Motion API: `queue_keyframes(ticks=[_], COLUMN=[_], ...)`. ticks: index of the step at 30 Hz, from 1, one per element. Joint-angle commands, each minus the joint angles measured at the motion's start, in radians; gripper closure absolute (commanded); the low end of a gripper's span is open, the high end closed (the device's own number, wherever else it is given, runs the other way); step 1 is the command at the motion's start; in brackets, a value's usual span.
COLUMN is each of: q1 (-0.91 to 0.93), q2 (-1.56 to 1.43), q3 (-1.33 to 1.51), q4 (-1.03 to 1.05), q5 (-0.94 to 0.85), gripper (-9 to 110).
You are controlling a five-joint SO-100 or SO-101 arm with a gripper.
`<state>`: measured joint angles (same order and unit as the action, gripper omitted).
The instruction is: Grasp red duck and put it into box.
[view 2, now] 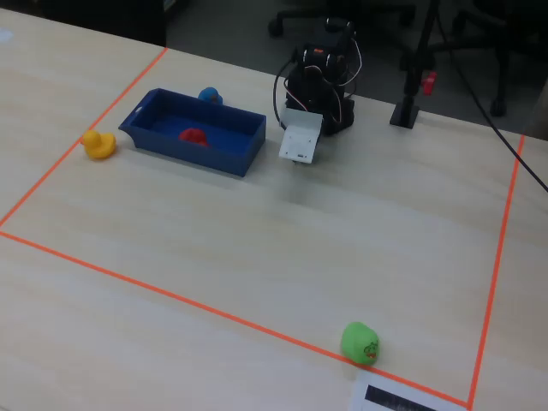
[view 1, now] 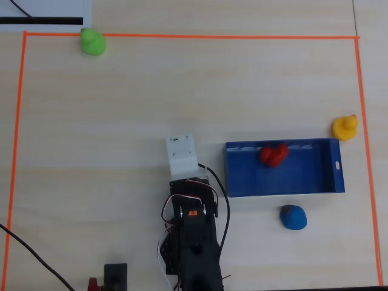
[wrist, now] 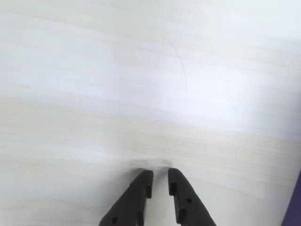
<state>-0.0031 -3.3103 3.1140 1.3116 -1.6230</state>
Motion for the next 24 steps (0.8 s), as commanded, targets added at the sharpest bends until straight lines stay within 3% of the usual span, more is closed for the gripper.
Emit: queue_keyframes(ticks=[1, 24], q1=[0.023, 0.038], q2=[0.000, 0.000], q3=[-0.003, -0.003], q4=[0.034, 0.034], q5=[0.020, 0.023], gripper=[101, 99])
